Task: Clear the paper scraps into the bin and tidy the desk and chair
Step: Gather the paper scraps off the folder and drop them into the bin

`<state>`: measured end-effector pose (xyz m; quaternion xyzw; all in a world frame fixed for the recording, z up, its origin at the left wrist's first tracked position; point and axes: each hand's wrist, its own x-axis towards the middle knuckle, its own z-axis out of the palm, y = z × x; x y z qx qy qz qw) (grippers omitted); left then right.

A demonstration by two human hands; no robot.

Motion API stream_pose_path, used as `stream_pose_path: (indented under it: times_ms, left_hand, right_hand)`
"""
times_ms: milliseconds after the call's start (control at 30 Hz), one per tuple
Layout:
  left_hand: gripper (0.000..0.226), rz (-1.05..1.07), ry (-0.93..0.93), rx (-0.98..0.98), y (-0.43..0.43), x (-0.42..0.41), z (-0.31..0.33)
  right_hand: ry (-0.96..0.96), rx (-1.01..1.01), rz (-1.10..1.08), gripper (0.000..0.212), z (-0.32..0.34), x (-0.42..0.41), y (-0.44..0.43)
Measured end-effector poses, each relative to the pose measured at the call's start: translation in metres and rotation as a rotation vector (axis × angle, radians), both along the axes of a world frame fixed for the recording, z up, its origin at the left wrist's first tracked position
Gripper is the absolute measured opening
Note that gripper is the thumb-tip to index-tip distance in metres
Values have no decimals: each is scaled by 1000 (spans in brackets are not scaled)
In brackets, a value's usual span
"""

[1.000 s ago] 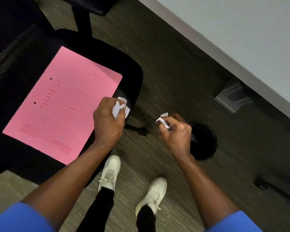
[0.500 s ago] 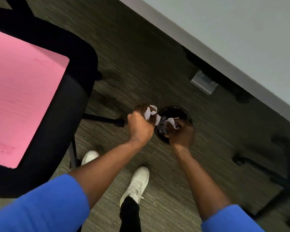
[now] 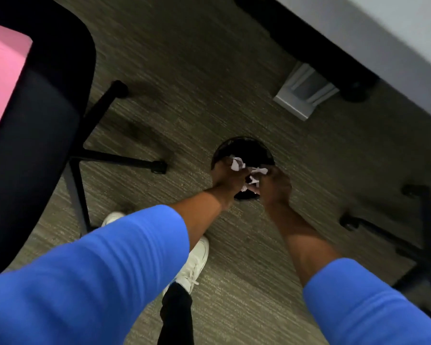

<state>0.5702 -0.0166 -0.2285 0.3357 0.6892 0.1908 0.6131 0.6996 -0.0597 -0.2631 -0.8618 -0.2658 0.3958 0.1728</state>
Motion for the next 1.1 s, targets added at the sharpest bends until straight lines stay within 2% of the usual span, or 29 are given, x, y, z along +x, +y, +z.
stream_pose_path:
  times_ms: [133,200,267,367,467,533,633,700,800,867,933,1033,1100]
  left_hand:
    - [42,-34,-90,-38,2,1,-15]
    - [42,-33,-193,-118,4,-2,-18]
    - [29,-21,-257,-190,7,-3,-29]
    - [18,-38,-332,-212,10,-2,-24]
    - [24,-119,-337,-189,10,-3,-3]
    - [15,-143,-348,-220,9,-9,11]
    - [20,-245,-330,-218,3,-20,20]
    - [20,-336,-271,-153,-1,-29,25]
    - [28,-441,-14,-10,1,-54,33]
    - [33,-413,61,23,6,-77,49]
    - [27,-381,100,43,11,-102,65]
    - [33,-261,127,15,17,-148,89]
    - [38,-199,121,16,20,-185,103]
  right_hand:
    - [393,140,-260,41,34,-8,11]
    - [420,170,-290,38,36,-12,12]
    - [387,182,-336,33,38,-17,12]
    - [273,171,-246,35,39,-21,5]
    - [124,219,-100,37,15,-9,-9]
    - [72,246,-50,26,12,-9,-13]
    - [34,247,-27,31,58,-34,-4]
    - [-18,237,33,25,72,-46,-1]
    - [-79,268,100,24,75,-60,5]
    - [-108,326,119,28,79,-73,8]
    - [-78,359,93,34,90,-92,15]
    - [-50,349,77,18,111,-126,27]
    - [-44,356,86,22,124,-153,32]
